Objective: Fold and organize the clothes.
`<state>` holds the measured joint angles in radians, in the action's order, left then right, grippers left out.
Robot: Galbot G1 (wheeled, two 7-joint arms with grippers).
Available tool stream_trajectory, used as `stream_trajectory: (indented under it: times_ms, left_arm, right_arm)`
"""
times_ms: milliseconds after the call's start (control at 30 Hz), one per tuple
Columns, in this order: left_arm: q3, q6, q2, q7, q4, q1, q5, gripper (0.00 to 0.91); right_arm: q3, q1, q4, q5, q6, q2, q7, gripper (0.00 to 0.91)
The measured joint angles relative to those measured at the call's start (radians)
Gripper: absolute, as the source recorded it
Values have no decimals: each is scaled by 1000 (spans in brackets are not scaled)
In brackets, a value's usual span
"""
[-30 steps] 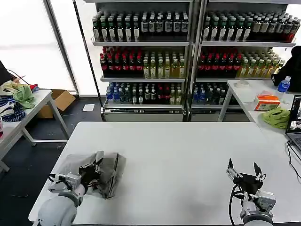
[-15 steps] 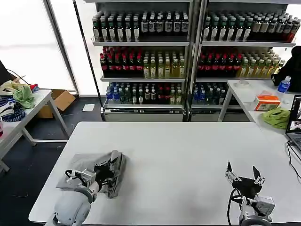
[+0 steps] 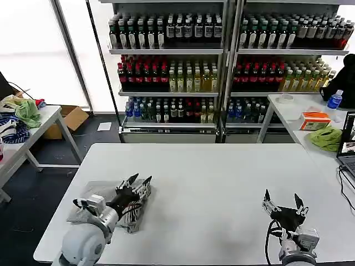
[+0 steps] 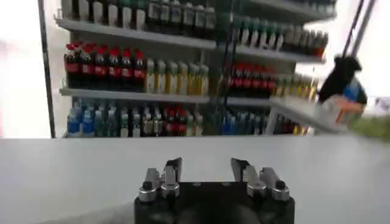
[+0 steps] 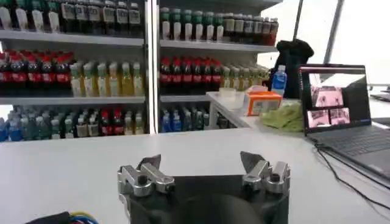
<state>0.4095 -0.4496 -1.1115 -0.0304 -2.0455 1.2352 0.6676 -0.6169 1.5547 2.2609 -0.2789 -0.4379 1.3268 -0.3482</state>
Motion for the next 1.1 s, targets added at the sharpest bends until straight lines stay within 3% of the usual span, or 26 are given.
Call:
stream_trajectory:
  times_ms: [433,1100]
  left_arm:
    - [255,-17,93,-51,65,82,170,907]
    - [336,-10,98,25,290,122,98,907]
  right_arm:
    - [21,-42,-30,-24,-4,-27,1,907]
    - [21,-42,-30,-35,-10,-35,3,907]
